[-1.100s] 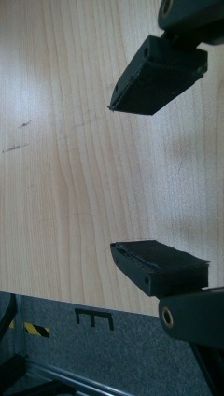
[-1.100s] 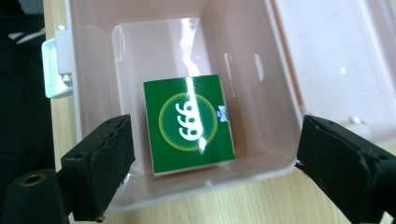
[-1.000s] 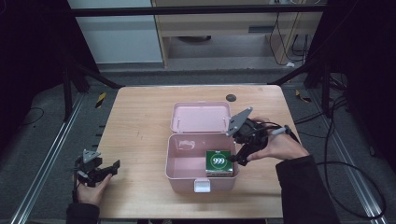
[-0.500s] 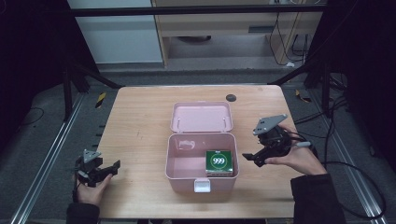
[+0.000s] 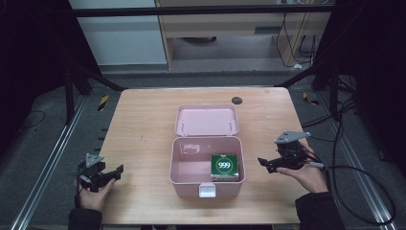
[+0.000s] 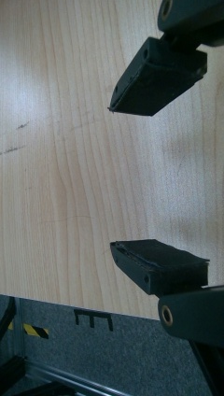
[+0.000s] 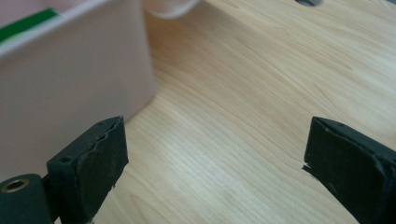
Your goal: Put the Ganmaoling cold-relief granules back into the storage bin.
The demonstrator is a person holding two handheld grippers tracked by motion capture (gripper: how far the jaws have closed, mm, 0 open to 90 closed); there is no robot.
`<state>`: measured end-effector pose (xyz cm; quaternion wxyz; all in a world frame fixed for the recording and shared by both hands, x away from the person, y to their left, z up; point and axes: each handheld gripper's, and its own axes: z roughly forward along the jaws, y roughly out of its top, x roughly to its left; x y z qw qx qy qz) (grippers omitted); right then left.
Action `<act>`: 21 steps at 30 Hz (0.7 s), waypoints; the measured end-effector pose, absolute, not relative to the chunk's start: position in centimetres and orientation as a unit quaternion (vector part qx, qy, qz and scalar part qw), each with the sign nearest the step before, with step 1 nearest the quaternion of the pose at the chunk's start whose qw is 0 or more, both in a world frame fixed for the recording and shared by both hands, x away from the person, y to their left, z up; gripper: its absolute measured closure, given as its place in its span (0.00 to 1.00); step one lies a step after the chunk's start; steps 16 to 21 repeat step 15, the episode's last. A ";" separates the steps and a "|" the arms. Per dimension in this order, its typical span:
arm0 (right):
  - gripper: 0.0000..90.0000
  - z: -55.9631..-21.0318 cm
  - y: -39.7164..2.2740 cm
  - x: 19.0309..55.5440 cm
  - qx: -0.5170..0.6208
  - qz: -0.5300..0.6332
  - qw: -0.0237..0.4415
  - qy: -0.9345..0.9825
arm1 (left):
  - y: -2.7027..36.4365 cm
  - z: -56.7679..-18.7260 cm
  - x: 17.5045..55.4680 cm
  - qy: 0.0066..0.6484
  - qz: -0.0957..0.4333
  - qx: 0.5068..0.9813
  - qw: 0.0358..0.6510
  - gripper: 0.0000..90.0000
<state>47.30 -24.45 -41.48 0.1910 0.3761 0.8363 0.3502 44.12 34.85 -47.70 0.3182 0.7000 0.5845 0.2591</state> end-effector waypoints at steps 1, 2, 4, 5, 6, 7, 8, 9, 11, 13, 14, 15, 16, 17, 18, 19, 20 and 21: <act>0.07 -41.9 -24.7 47.3 0.387 0.353 0.195 0.830 | 34.9 -47.7 44.1 0.585 0.259 0.700 0.318 0.30; 0.07 -42.4 -25.0 47.3 0.401 0.353 0.196 0.822 | 34.9 -47.7 44.1 0.585 0.259 0.700 0.318 0.30; 0.07 -43.2 -25.6 47.4 0.418 0.350 0.202 0.814 | 34.9 -47.7 44.1 0.585 0.260 0.699 0.319 0.30; 0.07 -43.5 -25.9 47.4 0.427 0.348 0.206 0.809 | 34.9 -47.7 44.1 0.585 0.260 0.699 0.319 0.30; 0.07 -43.9 -26.2 47.5 0.432 0.347 0.209 0.805 | 34.9 -47.7 44.1 0.584 0.260 0.700 0.319 0.30; 0.06 -44.2 -26.5 47.4 0.442 0.349 0.209 0.799 | 34.9 -47.7 44.1 0.585 0.260 0.699 0.319 0.30; 0.06 -44.6 -26.8 47.4 0.447 0.349 0.214 0.795 | 34.9 -47.7 44.1 0.585 0.260 0.699 0.319 0.30; 0.06 -45.0 -27.2 47.3 0.455 0.348 0.216 0.791 | 34.9 -47.7 44.1 0.585 0.260 0.699 0.319 0.30; 0.06 -45.7 -27.9 47.1 0.471 0.346 0.219 0.781 | 34.9 -47.7 44.1 0.585 0.260 0.699 0.319 0.30; 0.06 -46.3 -28.8 46.7 0.486 0.342 0.226 0.772 | 34.9 -47.7 44.2 0.585 0.260 0.699 0.320 0.30; 0.06 -46.6 -29.2 46.6 0.495 0.341 0.225 0.767 | 34.9 -47.7 44.2 0.585 0.260 0.699 0.320 0.30; 0.06 -46.8 -29.8 46.4 0.505 0.341 0.230 0.759 | 34.9 -47.7 44.2 0.585 0.261 0.698 0.319 0.30; 0.06 -46.8 -29.8 46.4 0.505 0.341 0.230 0.759 | 34.9 -47.7 44.2 0.585 0.261 0.698 0.319 0.30; 0.06 -46.8 -29.8 46.4 0.505 0.341 0.230 0.759 | 34.9 -47.7 44.2 0.585 0.261 0.698 0.319 0.30; 0.06 -46.8 -29.8 46.4 0.505 0.341 0.230 0.759 | 34.9 -47.7 44.2 0.585 0.261 0.698 0.319 0.30; 0.06 -46.8 -29.8 46.4 0.505 0.341 0.230 0.759 | 34.9 -47.7 44.2 0.585 0.261 0.698 0.319 0.30; 0.06 -46.8 -29.8 46.4 0.505 0.341 0.230 0.759 | 34.9 -47.7 44.2 0.585 0.261 0.698 0.319 0.30; 0.06 -46.8 -29.8 46.4 0.505 0.341 0.230 0.759 | 34.9 -47.7 44.2 0.585 0.261 0.698 0.319 0.30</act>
